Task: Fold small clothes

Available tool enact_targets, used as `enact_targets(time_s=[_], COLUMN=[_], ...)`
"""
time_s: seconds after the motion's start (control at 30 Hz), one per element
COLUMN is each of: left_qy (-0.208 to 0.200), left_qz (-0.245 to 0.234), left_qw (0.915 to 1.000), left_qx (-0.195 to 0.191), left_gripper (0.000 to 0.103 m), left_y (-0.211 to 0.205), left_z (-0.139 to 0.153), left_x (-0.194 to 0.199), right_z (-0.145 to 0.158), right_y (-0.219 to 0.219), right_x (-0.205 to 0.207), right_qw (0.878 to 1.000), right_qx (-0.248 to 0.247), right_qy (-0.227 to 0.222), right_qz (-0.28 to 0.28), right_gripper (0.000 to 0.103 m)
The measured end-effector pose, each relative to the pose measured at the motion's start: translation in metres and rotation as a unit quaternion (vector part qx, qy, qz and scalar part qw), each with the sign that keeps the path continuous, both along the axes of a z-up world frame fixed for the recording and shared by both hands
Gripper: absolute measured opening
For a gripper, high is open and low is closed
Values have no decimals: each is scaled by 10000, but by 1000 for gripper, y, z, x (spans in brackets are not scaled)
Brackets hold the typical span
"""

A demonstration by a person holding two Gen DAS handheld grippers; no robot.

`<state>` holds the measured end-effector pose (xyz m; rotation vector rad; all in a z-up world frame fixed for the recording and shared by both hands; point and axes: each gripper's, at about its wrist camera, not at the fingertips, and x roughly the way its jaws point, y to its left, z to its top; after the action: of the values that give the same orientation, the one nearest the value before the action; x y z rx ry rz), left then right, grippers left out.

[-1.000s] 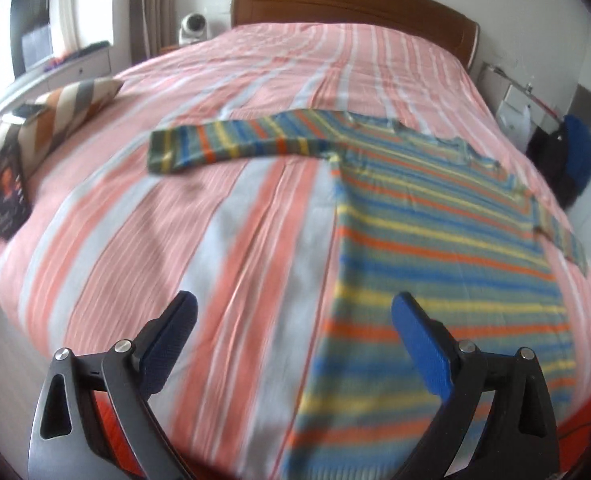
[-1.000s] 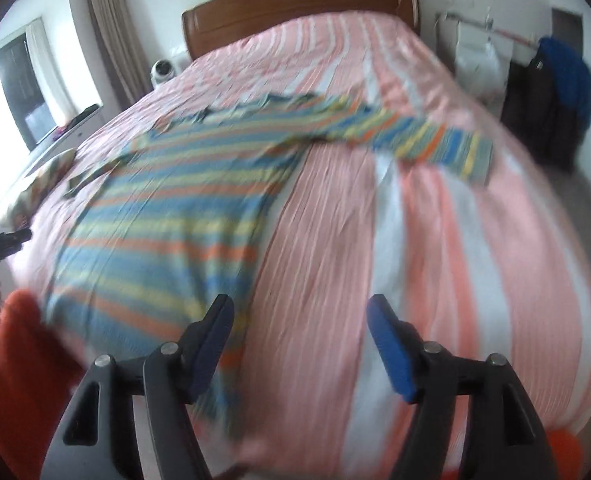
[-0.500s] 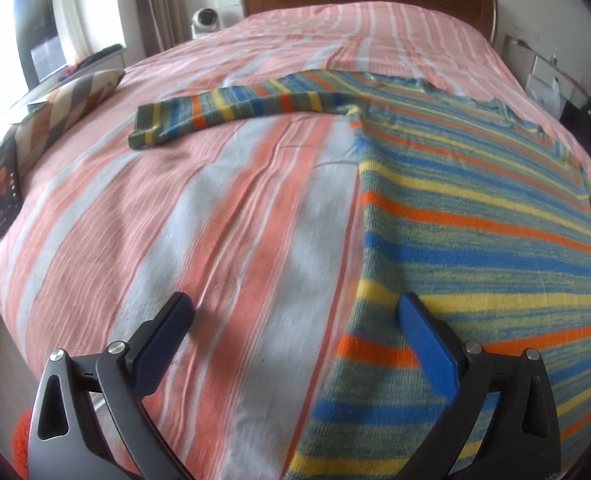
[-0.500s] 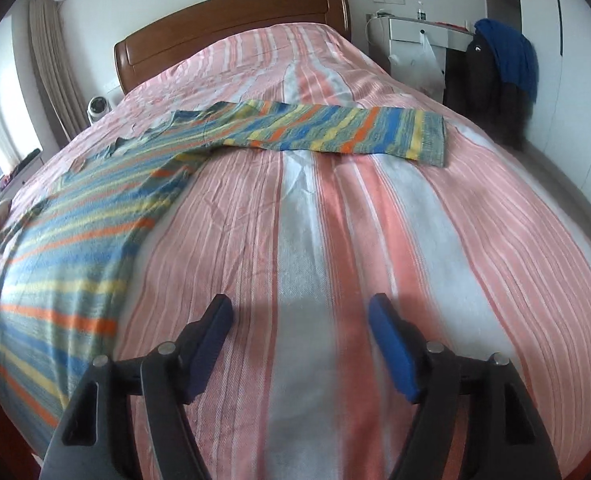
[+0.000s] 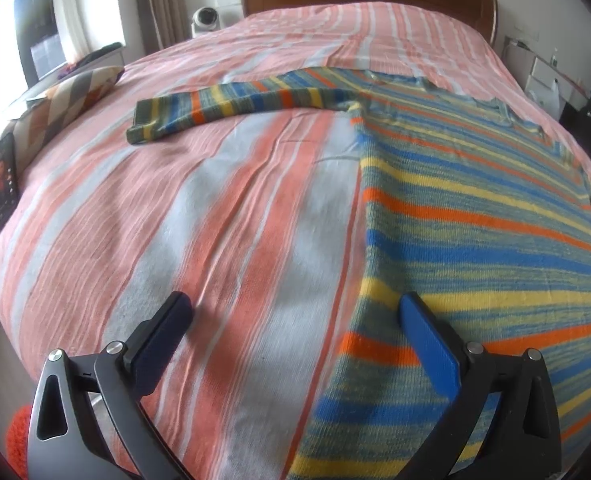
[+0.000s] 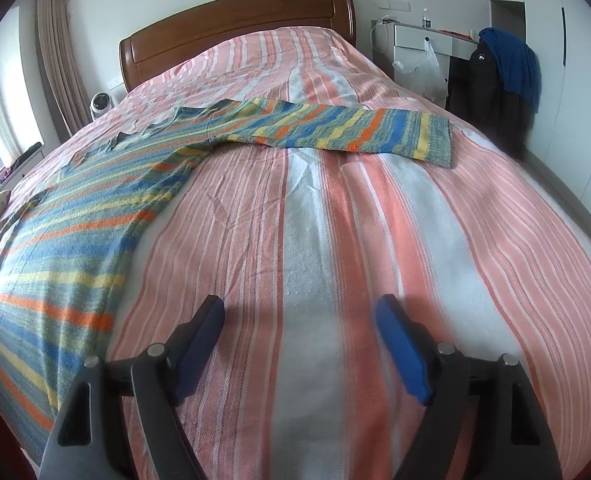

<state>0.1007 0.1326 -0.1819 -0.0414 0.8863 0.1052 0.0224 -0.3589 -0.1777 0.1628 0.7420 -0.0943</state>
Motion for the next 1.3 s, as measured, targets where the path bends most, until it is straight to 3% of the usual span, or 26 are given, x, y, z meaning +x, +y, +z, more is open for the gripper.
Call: enact_targets(time_s=[0.4,0.47,0.53,0.67,0.7,0.8,0.9,1.2,1.3], left_qy=[-189,-222,-236,-272,-280,-309,-340,-380,-375], left_qz=[-246,-255,-255,-245,-240,-228,-222,-202,-205], left_qw=[9995,9993,9993,9992,9992,9991,9990,9988,9988], left_qx=[111,155,144,158,168,187,198,246,240], left_gripper=[103,103,103,103,103,103,103,103,103], left_y=[-1,-3,-3,-3,-4,-5,-5,-8,-7], left_z=[-2,-2,-2,-2,-2,-3,-3,-4,-4], left_x=[-5,-5,-5,-4,-4,-5,-5,-4,-5], right_z=[5,13,26,54,56,43,26,6,-1], right_y=[2,-6,-28,-106,-131,-184,-209,-211,-211], right_x=[2,5,8,28,37,63,87,136,141], right_qw=[9994,9983,9949,9802,9715,9446,9257,9304,9335], right_qx=[-10,258,891,1945,2295,3116,3594,3378,3189], right_qy=[289,449,380,0,-50,155,310,682,863], right_qz=[201,279,273,-385,-590,-1021,-1136,-1251,-1392], right_gripper=[84,84,84,84,84,68,64,47,27])
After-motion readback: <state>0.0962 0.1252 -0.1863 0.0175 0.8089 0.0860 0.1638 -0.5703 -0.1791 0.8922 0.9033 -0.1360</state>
